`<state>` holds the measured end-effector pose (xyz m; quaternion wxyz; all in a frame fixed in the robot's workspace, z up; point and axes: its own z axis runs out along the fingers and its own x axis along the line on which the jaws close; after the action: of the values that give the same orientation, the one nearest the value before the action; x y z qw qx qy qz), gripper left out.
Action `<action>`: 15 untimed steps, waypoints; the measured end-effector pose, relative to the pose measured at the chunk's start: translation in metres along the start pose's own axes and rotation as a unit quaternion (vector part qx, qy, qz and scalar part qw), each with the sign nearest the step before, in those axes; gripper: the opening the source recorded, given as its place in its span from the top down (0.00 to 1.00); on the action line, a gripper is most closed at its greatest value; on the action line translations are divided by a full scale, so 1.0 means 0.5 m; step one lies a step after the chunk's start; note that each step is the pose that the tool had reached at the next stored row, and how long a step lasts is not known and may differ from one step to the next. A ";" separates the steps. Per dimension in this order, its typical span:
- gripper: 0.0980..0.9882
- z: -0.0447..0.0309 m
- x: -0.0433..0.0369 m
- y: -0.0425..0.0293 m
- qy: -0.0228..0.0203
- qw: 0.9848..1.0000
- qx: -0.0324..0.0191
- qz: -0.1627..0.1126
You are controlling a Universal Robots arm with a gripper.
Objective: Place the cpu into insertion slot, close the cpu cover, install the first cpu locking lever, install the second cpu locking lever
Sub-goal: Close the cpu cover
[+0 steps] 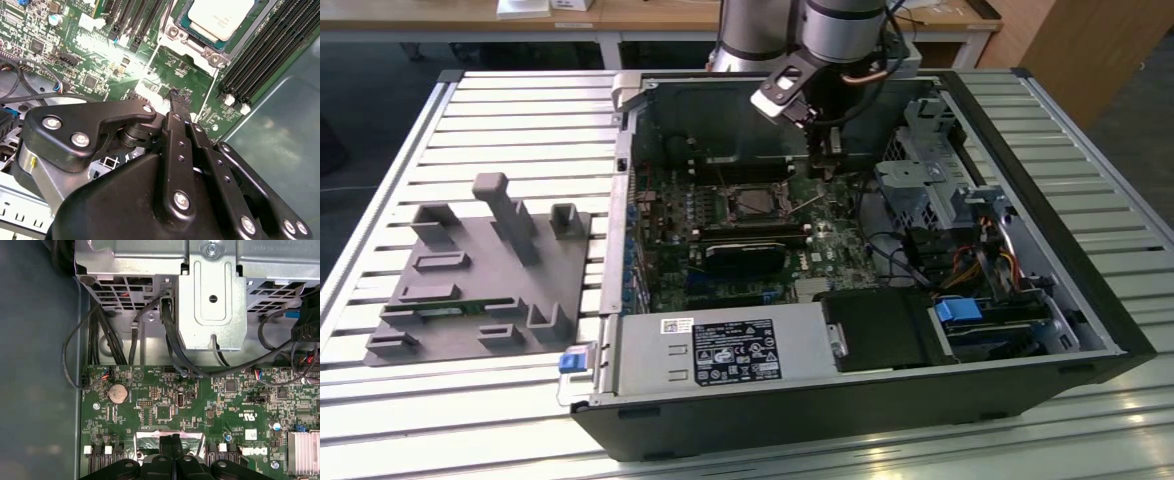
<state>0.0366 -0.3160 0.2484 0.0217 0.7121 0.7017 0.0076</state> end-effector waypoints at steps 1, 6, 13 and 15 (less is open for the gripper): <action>0.99 0.000 0.000 0.001 0.000 1.000 0.000 0.000; 0.99 0.000 0.000 0.010 0.000 1.000 0.002 0.000; 0.99 0.001 0.001 0.026 0.000 1.000 0.004 0.000; 0.99 0.001 0.002 0.031 0.000 1.000 0.005 0.000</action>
<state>0.0523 -0.3155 0.2484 0.0184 0.7121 0.7018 0.0042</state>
